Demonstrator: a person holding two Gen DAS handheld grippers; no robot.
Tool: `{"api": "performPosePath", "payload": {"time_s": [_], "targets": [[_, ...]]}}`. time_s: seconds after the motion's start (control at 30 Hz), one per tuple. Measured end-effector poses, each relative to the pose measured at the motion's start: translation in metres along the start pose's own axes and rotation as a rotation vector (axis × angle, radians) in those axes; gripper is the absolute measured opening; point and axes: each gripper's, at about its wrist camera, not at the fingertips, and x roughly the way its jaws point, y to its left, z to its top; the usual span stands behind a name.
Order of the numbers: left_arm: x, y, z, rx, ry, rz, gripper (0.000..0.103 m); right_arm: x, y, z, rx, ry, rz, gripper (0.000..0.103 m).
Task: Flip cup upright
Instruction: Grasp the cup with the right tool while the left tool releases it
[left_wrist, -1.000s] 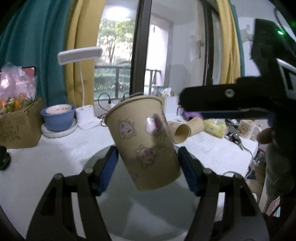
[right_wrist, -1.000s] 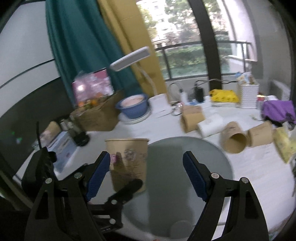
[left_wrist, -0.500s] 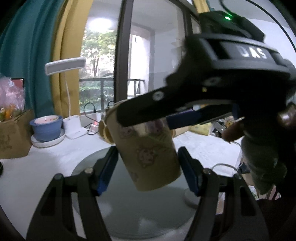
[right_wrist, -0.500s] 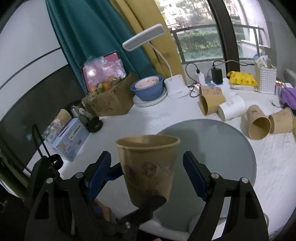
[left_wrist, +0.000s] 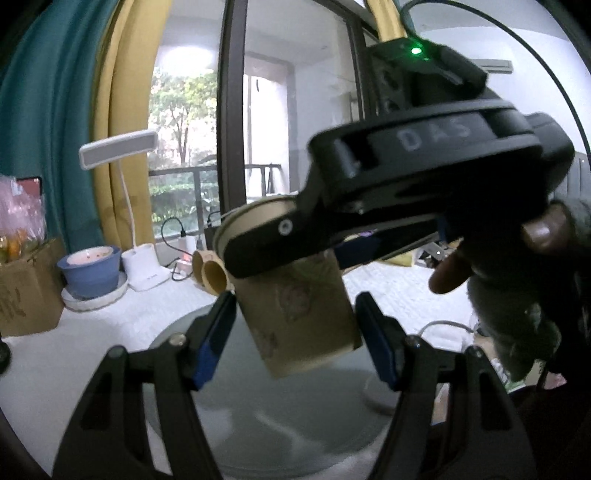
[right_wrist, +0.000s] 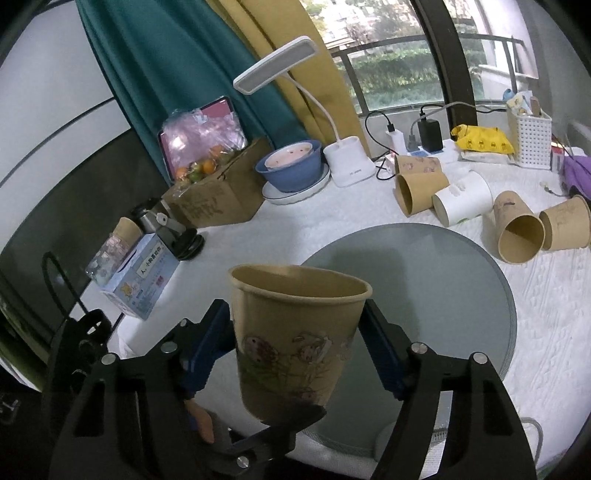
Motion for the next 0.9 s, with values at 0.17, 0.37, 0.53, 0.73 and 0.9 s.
{"api": "performPosePath", "payload": {"time_s": [0.17, 0.37, 0.53, 0.73, 0.9], "targets": [[-0.002, 0.001, -0.001, -0.003, -0.018, 0.008, 0.068, 0.002, -0.002, 0.001, 0.010, 0.005, 0.013, 0.071], [-0.004, 0.003, 0.000, -0.003, -0.028, 0.015, 0.068, 0.001, -0.001, 0.002, 0.007, -0.001, 0.024, 0.070], [-0.003, 0.002, 0.001, -0.001, -0.018, 0.024, 0.069, 0.002, 0.000, 0.003, 0.003, -0.002, 0.022, 0.069], [0.001, 0.001, -0.001, -0.013, 0.020, 0.000, 0.080, -0.002, 0.002, 0.006, -0.014, -0.029, -0.005, 0.069], [0.003, 0.009, -0.004, -0.039, 0.069, 0.001, 0.081, -0.007, 0.002, 0.010, -0.045, -0.077, -0.059, 0.069]]}}
